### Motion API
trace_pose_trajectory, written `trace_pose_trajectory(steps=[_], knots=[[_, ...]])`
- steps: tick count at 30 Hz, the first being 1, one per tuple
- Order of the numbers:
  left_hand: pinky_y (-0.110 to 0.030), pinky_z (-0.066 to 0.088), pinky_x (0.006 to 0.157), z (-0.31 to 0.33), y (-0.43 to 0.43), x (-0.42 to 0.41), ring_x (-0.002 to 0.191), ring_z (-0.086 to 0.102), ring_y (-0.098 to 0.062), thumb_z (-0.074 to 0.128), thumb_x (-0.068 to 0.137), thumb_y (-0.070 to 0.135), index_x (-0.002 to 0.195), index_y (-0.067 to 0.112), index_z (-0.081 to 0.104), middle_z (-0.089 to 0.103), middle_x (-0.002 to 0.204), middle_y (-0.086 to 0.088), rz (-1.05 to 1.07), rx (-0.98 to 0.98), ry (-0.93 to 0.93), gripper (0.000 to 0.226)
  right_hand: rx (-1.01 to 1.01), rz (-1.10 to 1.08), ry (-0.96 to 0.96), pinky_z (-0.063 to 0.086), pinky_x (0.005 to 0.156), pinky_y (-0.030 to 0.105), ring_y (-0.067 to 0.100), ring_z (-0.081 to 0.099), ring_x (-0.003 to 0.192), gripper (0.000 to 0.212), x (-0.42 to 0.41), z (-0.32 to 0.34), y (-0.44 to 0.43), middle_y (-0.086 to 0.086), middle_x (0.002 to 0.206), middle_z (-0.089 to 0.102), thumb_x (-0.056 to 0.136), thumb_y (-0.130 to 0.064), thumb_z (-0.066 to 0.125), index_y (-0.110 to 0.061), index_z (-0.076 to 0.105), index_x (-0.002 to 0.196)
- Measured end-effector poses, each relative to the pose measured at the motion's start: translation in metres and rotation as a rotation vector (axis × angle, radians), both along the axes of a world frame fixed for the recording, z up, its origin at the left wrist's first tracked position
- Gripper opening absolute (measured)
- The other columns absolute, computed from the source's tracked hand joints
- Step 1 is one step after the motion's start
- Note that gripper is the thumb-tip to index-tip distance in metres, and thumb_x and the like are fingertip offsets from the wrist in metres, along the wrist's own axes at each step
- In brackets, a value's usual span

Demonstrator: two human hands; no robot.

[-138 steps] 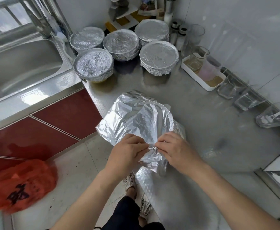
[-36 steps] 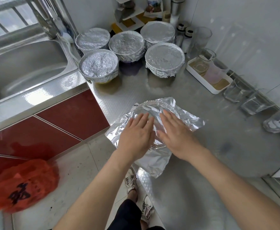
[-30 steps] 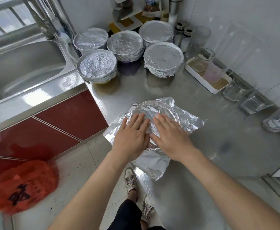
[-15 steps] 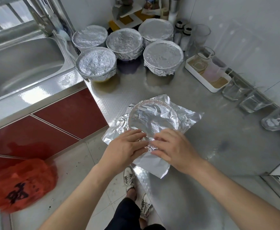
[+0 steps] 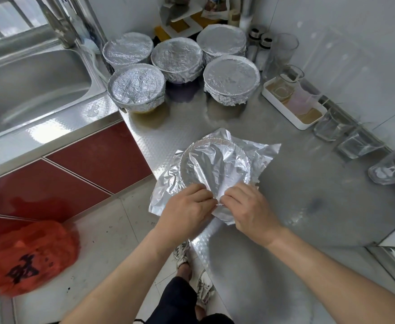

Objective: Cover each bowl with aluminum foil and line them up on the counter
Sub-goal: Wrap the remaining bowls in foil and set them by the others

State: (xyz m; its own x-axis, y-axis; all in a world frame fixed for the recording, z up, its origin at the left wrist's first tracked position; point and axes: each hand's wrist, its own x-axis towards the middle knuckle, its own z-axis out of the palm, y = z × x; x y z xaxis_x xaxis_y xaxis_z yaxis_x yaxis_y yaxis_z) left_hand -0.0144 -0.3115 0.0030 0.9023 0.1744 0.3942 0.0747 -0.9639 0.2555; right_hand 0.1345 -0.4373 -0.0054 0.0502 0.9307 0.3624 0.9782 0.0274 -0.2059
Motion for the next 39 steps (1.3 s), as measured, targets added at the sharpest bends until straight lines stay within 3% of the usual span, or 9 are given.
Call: trace_pose_trajectory(steps=[4,7,11,15,18,25,30,34,39], knots=[[-0.031,0.047,0.072,-0.005,-0.014,0.016,0.078,0.056,-0.022,0.062,0.087,0.016,0.074,0.012,0.071,0.063,0.076,0.001,0.057,-0.009,0.035,0.016,-0.063,0.011,0.073,0.038,0.079,0.029,0.023,0.052,0.081,0.012,0.015,0.005,-0.005,0.001,0.086,0.058,0.080,-0.003,0.059,-0.012,0.065,0.084],[-0.030,0.048,0.074,-0.004,-0.020,0.018,0.082,0.056,-0.020,0.061,0.088,0.023,0.080,0.014,0.072,0.065,0.082,0.002,0.122,-0.098,0.079,0.016,-0.113,-0.046,0.164,0.036,0.090,0.028,0.018,0.055,0.090,0.013,0.021,0.013,-0.011,-0.005,0.092,0.060,0.084,-0.022,0.058,-0.017,0.070,0.090],[-0.027,0.049,0.076,0.008,-0.011,0.003,0.093,0.058,-0.017,0.049,0.095,0.031,0.096,0.016,0.073,0.067,0.098,0.005,0.190,-0.252,0.087,0.029,-0.115,-0.090,0.296,0.033,0.083,0.020,0.015,0.057,0.085,0.014,0.015,0.017,-0.013,-0.007,0.089,0.063,0.081,-0.026,0.067,-0.018,0.074,0.089],[-0.028,0.054,0.077,0.009,0.002,-0.014,0.106,0.058,-0.013,0.049,0.093,0.041,0.104,0.022,0.073,0.067,0.107,0.011,0.182,-0.281,0.167,0.033,-0.115,-0.093,0.262,0.034,0.083,0.019,0.018,0.056,0.082,0.006,0.007,0.011,-0.011,-0.005,0.085,0.064,0.080,-0.018,0.075,-0.016,0.074,0.086],[-0.028,0.055,0.072,0.005,0.007,-0.016,0.101,0.060,-0.012,0.051,0.090,0.043,0.102,0.024,0.075,0.068,0.101,0.011,0.148,-0.256,0.172,0.033,-0.081,-0.077,0.227,0.038,0.080,0.024,0.020,0.055,0.079,0.011,0.005,0.005,-0.008,-0.003,0.083,0.063,0.076,-0.008,0.079,-0.013,0.072,0.082],[-0.028,0.050,0.058,-0.002,-0.003,-0.003,0.077,0.057,-0.015,0.055,0.091,0.034,0.080,0.017,0.075,0.062,0.078,0.006,0.117,-0.065,0.092,0.028,-0.053,0.017,0.154,0.045,0.080,0.030,0.022,0.053,0.087,0.023,0.019,-0.001,-0.007,0.003,0.088,0.061,0.073,0.013,0.069,-0.008,0.066,0.082],[-0.034,0.048,0.057,-0.005,-0.027,0.016,0.069,0.052,-0.019,0.056,0.090,0.031,0.075,0.016,0.071,0.056,0.071,0.003,0.195,-0.039,0.101,0.026,-0.093,-0.049,0.170,0.043,0.086,0.035,0.022,0.058,0.098,0.020,0.040,0.013,-0.014,-0.002,0.097,0.064,0.077,-0.001,0.069,-0.015,0.071,0.090],[-0.030,0.049,0.057,0.003,-0.032,0.011,0.078,0.056,-0.017,0.054,0.088,0.040,0.092,0.019,0.073,0.062,0.083,0.006,0.238,-0.209,0.076,0.029,-0.171,-0.037,0.232,0.042,0.082,0.031,0.018,0.057,0.099,0.021,0.029,0.022,-0.019,-0.008,0.104,0.064,0.083,-0.022,0.060,-0.021,0.072,0.100],[-0.030,0.052,0.061,0.004,-0.016,-0.013,0.084,0.056,-0.014,0.053,0.089,0.041,0.093,0.022,0.075,0.063,0.088,0.009,0.204,-0.226,0.096,0.030,-0.154,0.040,0.217,0.051,0.075,0.037,0.021,0.058,0.089,0.019,0.016,0.012,-0.016,-0.001,0.095,0.063,0.077,-0.011,0.078,-0.013,0.072,0.095]])
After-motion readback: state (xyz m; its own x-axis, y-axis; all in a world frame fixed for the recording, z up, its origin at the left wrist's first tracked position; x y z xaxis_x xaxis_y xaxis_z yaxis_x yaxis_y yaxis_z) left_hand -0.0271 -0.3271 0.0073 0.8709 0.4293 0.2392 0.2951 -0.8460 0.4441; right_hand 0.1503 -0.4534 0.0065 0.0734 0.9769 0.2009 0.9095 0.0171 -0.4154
